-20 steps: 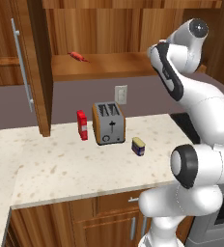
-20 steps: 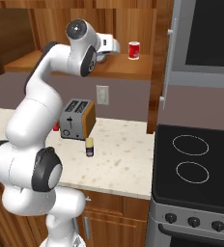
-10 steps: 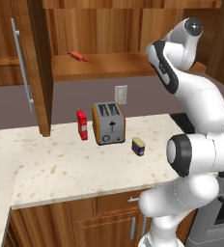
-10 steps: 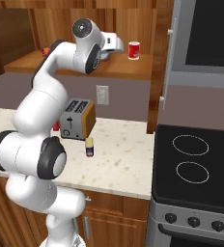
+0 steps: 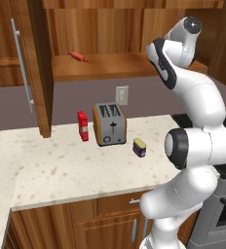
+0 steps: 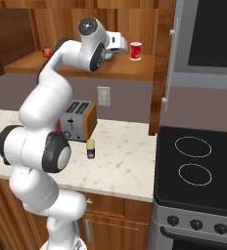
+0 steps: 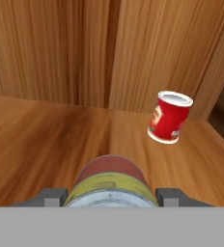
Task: Pick the cans from the counter and place them in their designated side in the cabinet.
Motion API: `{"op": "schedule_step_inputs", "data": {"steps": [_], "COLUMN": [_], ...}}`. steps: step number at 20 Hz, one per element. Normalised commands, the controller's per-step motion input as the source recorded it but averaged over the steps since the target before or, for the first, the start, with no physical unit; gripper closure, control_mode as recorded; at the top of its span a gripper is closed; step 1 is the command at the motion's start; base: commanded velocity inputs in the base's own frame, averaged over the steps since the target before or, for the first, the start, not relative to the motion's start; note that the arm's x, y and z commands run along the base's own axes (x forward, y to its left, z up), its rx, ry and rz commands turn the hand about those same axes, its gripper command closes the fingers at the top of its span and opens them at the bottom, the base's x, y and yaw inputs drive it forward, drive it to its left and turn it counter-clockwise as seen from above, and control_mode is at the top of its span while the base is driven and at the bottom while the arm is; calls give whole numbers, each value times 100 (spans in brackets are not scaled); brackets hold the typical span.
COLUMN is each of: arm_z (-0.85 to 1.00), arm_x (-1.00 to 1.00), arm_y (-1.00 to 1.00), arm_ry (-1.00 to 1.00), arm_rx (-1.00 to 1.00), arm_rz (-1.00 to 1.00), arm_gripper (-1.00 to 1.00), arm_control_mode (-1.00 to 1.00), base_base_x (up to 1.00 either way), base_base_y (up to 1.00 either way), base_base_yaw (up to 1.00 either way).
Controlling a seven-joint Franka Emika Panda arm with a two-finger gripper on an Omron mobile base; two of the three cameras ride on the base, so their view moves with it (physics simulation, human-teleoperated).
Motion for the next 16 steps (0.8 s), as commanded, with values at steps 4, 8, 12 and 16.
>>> {"op": "schedule_step_inputs", "data": {"steps": [4, 8, 12, 16], "arm_z": [0, -2, -5, -11], "arm_x": [19, 23, 24, 19], "arm_y": [-2, -2, -6, -7], "arm_ry": [3, 2, 2, 1], "arm_rx": [0, 0, 0, 0], "arm_rz": [0, 0, 0, 0], "arm_gripper": [100, 100, 100, 100], "arm_control_mode": [-100, -100, -100, -100], "base_base_x": [0, 0, 0, 0], "base_base_y": [0, 0, 0, 0], "base_base_yaw": [0, 0, 0, 0]}}
